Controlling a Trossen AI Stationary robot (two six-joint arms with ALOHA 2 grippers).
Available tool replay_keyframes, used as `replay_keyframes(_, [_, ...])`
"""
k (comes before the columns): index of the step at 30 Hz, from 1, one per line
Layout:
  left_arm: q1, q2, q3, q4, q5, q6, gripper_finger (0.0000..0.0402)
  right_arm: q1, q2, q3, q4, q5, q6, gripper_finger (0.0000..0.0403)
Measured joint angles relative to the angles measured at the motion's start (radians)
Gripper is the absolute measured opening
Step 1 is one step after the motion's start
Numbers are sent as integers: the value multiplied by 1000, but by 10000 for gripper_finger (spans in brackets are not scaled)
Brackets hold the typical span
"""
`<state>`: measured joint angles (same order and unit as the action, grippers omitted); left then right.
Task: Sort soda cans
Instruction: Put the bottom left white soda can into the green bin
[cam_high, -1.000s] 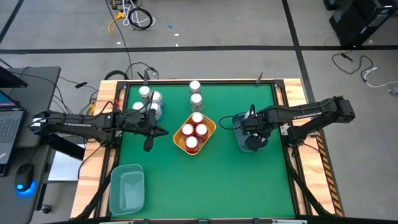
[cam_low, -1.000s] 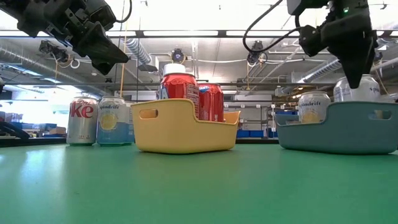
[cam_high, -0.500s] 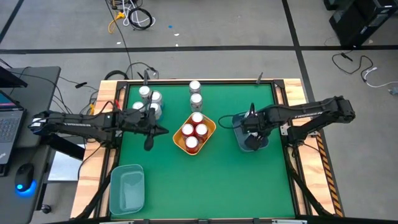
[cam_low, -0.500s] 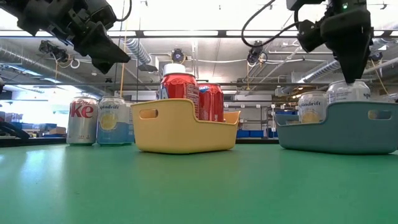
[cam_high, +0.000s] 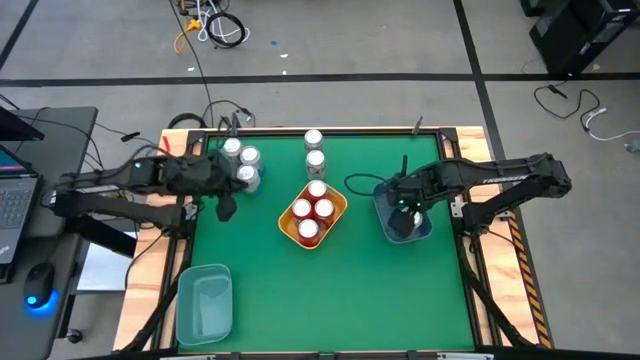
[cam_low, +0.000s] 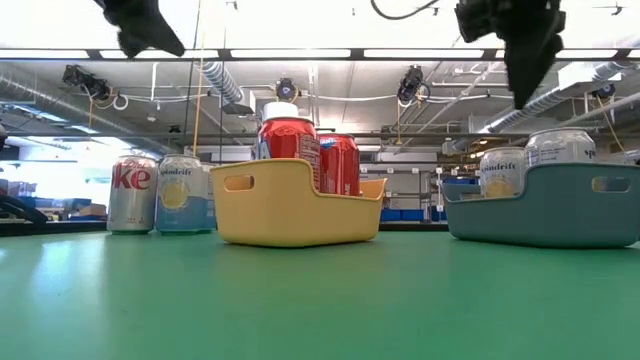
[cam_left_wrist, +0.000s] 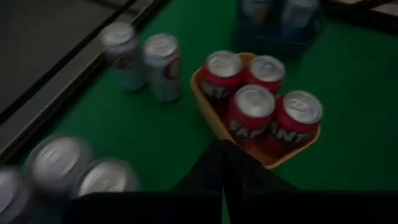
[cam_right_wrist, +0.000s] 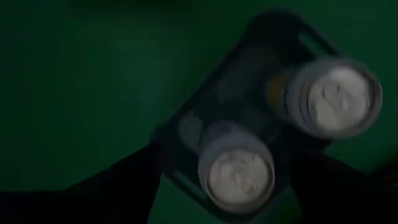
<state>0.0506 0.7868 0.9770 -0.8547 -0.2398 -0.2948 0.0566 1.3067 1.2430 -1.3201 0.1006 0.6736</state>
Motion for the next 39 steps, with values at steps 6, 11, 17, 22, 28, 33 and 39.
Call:
replay_keyframes(6, [19,56,154,-238,-61,-80,6,-8,4,-12,209,44,-86,310])
replay_keyframes(11, [38,101,187,-291,-115,-55,7,-35,4,-50,562,45,-197,306])
replay_keyframes(17, [46,99,147,-159,-62,94,7,-67,64,-62,880,45,-363,305])
replay_keyframes(22, [109,88,152,-229,-59,86,3,-85,126,-61,1060,45,-467,308])
replay_keyframes(28, [248,124,176,-468,-16,37,2,-97,208,-61,1144,39,-537,305])
replay_keyframes(33, [361,193,199,-567,28,67,20,-105,255,-62,1148,34,-539,302])
replay_keyframes(39, [426,308,201,-625,60,120,97,-106,264,-62,1147,-1,-539,303])
